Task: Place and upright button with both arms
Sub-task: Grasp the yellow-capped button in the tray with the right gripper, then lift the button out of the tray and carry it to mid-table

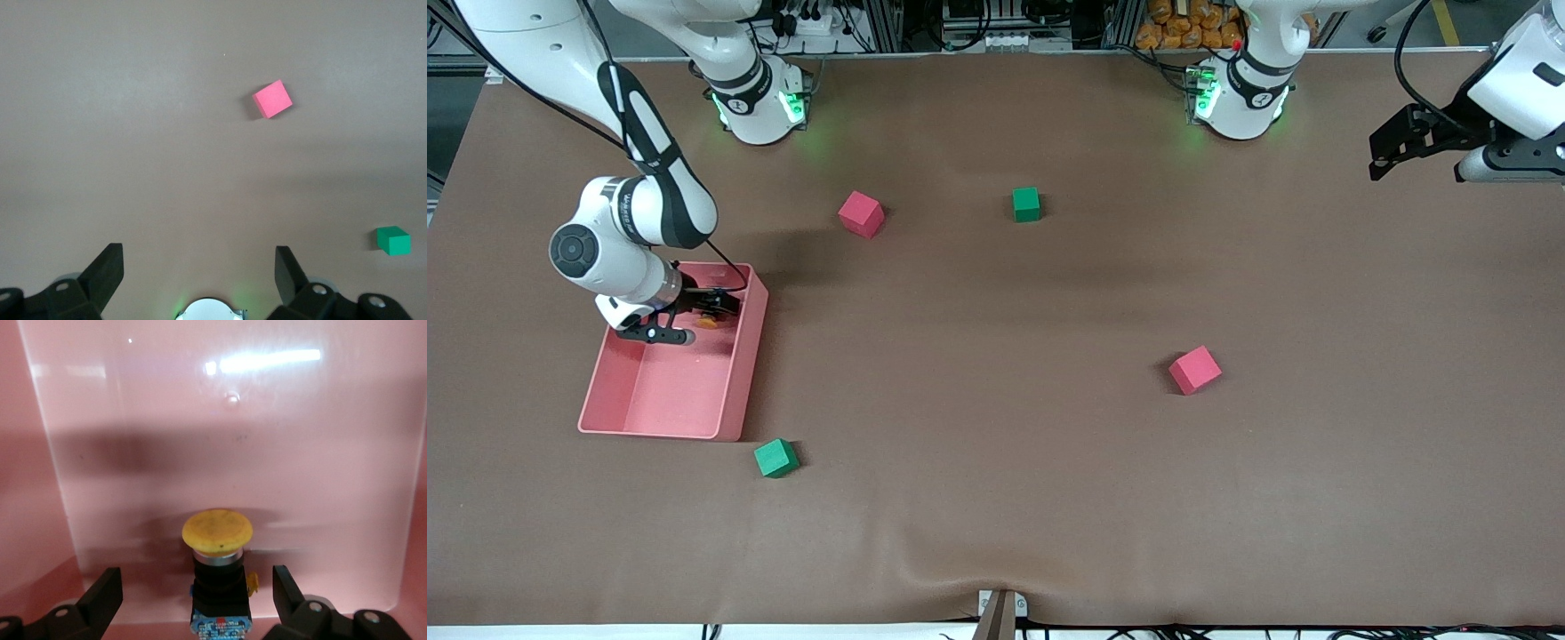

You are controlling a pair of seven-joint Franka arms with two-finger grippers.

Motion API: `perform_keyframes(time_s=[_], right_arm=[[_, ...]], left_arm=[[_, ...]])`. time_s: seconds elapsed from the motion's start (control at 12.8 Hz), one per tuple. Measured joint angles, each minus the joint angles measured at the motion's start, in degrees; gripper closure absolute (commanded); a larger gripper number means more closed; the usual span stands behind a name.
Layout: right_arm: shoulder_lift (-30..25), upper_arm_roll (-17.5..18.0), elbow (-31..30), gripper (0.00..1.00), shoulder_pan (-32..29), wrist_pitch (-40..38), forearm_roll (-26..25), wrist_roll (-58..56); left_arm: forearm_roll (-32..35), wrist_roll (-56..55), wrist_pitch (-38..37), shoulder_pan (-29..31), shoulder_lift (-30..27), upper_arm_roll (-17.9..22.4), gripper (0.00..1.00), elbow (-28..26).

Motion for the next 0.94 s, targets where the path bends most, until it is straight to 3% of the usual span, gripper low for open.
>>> perform_keyframes(time_s=[0.08, 0.16, 0.31, 0.39, 0.94], right_arm=[[0.49, -0.03, -0.29, 0.25, 0.00, 0.08, 0.00, 0.00], [0.90, -0.06, -0.47, 0.59, 0.00, 0.23, 0.00, 0.00], [1.37, -0.20, -0.48, 0.90, -0.03, 0.44, 0.01, 0.00], [1.38, -0.32, -0.47, 1.00, -0.07, 0.51, 0.01, 0.01], [-1.92, -0.70, 0.49, 1.00, -2.59, 0.23, 0.17, -3.52]], left_arm=[[0.00, 0.00, 0.17, -0.01, 0.00, -0.08, 0.00, 0.15], [0.00, 0.00, 0.28, -0.01, -0.01, -0.12, 0.00, 0.29], [0.00, -0.03, 0.30, 0.02, -0.01, -0.11, 0.00, 0.49], [0.00, -0.04, 0.31, 0.02, -0.02, -0.09, 0.00, 0.50], [0.00, -0.05, 0.32, 0.02, -0.03, -0.11, 0.00, 0.50]])
